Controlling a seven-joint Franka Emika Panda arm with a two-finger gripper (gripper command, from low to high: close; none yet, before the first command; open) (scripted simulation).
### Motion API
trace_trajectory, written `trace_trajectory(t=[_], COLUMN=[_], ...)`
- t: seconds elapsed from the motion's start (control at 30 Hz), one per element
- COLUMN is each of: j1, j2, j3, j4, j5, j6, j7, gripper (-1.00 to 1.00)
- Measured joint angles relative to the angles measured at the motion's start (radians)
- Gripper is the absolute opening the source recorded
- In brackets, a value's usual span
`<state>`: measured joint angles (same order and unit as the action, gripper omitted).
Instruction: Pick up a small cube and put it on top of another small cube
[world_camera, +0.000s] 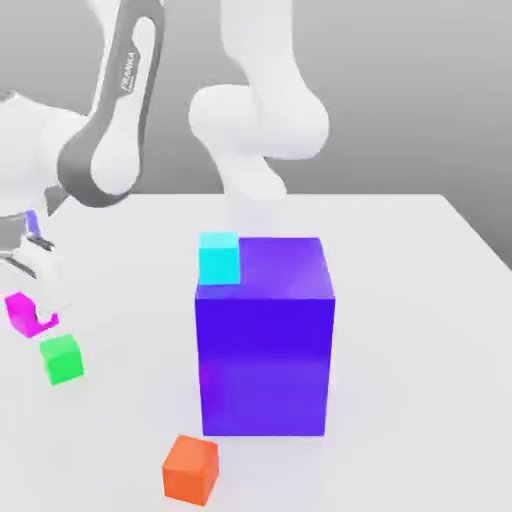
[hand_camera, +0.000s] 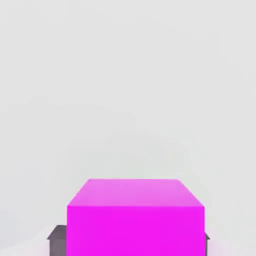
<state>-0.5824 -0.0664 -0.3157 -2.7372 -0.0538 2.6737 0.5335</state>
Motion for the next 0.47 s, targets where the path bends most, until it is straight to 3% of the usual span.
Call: trace_trajectory(t=[0.2, 0.23, 0.47], j1=[-0.024, -0.031, -0.031], j2=[0.174, 0.197, 0.196], j3=[0.055, 0.066, 0.065], j4=[-0.008, -0.007, -0.007], j5=[0.156, 0.177, 0.176], j6=[0.175, 0.195, 0.195], j7=[-0.146, -0.161, -0.161], gripper=[-1.0, 1.0, 1.0])
